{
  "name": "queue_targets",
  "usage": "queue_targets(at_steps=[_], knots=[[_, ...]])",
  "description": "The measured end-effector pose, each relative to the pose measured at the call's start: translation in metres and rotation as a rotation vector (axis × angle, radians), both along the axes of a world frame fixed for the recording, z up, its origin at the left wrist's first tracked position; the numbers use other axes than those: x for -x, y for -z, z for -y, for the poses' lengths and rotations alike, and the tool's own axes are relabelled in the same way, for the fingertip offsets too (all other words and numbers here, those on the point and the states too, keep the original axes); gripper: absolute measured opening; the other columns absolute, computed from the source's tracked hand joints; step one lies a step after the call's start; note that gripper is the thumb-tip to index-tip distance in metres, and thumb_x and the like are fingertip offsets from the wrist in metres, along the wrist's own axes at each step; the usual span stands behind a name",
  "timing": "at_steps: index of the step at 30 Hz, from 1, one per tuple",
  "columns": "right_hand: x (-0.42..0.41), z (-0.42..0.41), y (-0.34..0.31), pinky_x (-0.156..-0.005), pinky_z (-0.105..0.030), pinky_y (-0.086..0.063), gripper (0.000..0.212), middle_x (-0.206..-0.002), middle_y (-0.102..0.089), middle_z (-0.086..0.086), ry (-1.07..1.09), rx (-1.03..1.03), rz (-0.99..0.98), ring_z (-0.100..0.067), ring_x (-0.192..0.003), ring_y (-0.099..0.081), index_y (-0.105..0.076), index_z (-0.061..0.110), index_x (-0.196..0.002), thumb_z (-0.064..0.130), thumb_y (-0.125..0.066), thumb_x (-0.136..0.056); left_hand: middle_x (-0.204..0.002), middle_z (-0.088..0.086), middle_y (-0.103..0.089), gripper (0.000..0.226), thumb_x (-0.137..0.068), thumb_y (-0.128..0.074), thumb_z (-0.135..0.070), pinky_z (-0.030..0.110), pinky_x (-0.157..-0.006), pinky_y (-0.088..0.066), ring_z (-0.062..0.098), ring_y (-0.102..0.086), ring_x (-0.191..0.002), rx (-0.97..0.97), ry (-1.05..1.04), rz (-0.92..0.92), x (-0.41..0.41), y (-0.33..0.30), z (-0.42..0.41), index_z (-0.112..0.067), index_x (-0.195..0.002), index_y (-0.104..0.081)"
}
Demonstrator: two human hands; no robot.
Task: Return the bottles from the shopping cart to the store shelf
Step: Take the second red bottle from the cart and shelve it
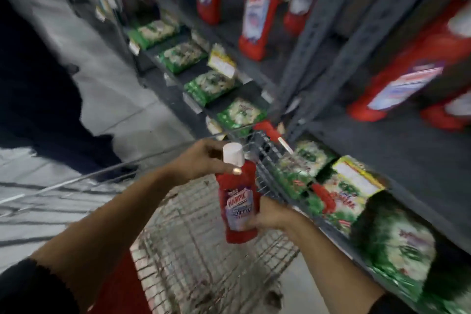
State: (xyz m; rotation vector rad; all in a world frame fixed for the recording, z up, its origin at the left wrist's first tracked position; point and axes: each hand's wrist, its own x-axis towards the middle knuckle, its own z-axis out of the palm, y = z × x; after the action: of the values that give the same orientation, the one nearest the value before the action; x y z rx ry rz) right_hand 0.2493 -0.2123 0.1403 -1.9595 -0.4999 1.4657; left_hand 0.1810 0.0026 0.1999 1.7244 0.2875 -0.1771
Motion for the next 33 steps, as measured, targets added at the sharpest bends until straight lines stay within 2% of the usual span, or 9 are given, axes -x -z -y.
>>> queue_targets(at_steps=[3,6,10,14,17,20,23,29,33], knots=[[-0.019,0.044,-0.048,-0.086,-0.021,-0.055,0.051,-0.1,-0.069,0.016,0.188,-0.099,0.112,0.01,-0.088,-0.065,-0.061,0.033,-0.1,0.011,-0.089,-0.063,-0.096,0.013,-0.075,0.04,-0.064,-0.087,-0.027,0.048,-0.083,-0.057,0.029,-0.071,-0.091,0.057,0.026,0.154,-0.046,-0.053,0.058,-0.011,-0.098,-0.074],[-0.039,0.092,-0.088,-0.073,-0.013,-0.052,0.047,-0.095,-0.071,0.018,0.366,-0.183,0.231,0.009,-0.086,-0.067,-0.064,0.029,-0.098,0.006,-0.087,-0.064,-0.081,-0.004,-0.075,0.034,-0.059,-0.09,-0.029,0.029,-0.074,-0.056,0.01,-0.069,-0.078,0.031,0.042,0.331,-0.09,-0.1,0.118,-0.02,-0.087,-0.073],[-0.072,0.144,-0.135,-0.064,-0.013,-0.052,0.038,-0.076,-0.072,0.02,0.602,-0.284,0.445,0.005,-0.073,-0.068,-0.067,0.029,-0.085,0.008,-0.089,-0.062,-0.086,0.006,-0.07,0.026,-0.068,-0.085,-0.013,0.025,-0.075,-0.05,0.007,-0.06,-0.078,0.119,0.072,0.531,-0.142,-0.152,0.19,-0.013,-0.088,-0.068],[-0.115,0.189,-0.17,-0.081,-0.025,-0.058,0.038,-0.081,-0.076,0.015,0.777,-0.398,0.588,0.001,-0.082,-0.07,-0.069,0.026,-0.087,0.0,-0.085,-0.065,-0.097,0.0,-0.07,0.028,-0.076,-0.078,-0.02,0.017,-0.081,-0.047,0.001,-0.061,-0.086,0.087,0.141,0.663,-0.19,-0.187,0.251,-0.01,-0.101,-0.069],[-0.15,0.215,-0.179,-0.088,-0.04,-0.057,0.042,-0.1,-0.075,-0.003,0.873,-0.413,0.684,-0.011,-0.092,-0.071,-0.07,0.017,-0.1,-0.001,-0.084,-0.064,-0.103,-0.003,-0.07,0.036,-0.078,-0.076,-0.027,0.015,-0.087,-0.046,-0.001,-0.061,-0.092,0.066,0.159,0.66,-0.223,-0.197,0.285,-0.01,-0.109,-0.067],[-0.191,0.24,-0.169,-0.085,-0.032,-0.058,0.049,-0.106,-0.073,-0.01,0.936,-0.366,0.734,-0.009,-0.09,-0.071,-0.067,0.009,-0.109,0.003,-0.086,-0.063,-0.109,-0.005,-0.067,0.046,-0.079,-0.075,-0.034,0.032,-0.098,-0.048,0.008,-0.062,-0.104,0.078,0.189,0.566,-0.254,-0.193,0.308,-0.015,-0.119,-0.063],[-0.22,0.255,-0.149,-0.087,-0.045,-0.057,0.064,-0.104,-0.074,-0.009,0.996,-0.28,0.727,-0.02,-0.093,-0.071,-0.07,0.013,-0.107,0.031,-0.094,-0.051,-0.109,-0.001,-0.068,0.052,-0.075,-0.073,-0.04,0.038,-0.097,-0.05,0.016,-0.063,-0.107,0.098,0.18,0.557,-0.275,-0.172,0.318,-0.014,-0.119,-0.063],[-0.231,0.266,-0.132,-0.077,-0.026,-0.052,0.058,-0.107,-0.068,-0.007,1.046,-0.292,0.674,-0.021,-0.097,-0.066,-0.061,0.006,-0.121,0.008,-0.084,-0.068,-0.121,0.005,-0.067,0.046,-0.085,-0.068,-0.034,0.036,-0.096,-0.05,0.015,-0.063,-0.109,0.096,0.161,0.533,-0.297,-0.141,0.339,-0.023,-0.129,-0.056],[-0.236,0.269,-0.131,-0.087,-0.037,-0.055,0.058,-0.11,-0.072,-0.007,1.021,-0.304,0.66,-0.021,-0.098,-0.069,-0.065,0.013,-0.118,0.019,-0.088,-0.065,-0.12,0.002,-0.063,0.033,-0.09,-0.063,-0.029,0.036,-0.092,-0.053,0.01,-0.061,-0.108,0.058,-0.052,0.585,-0.275,-0.112,0.337,-0.02,-0.122,-0.06]])
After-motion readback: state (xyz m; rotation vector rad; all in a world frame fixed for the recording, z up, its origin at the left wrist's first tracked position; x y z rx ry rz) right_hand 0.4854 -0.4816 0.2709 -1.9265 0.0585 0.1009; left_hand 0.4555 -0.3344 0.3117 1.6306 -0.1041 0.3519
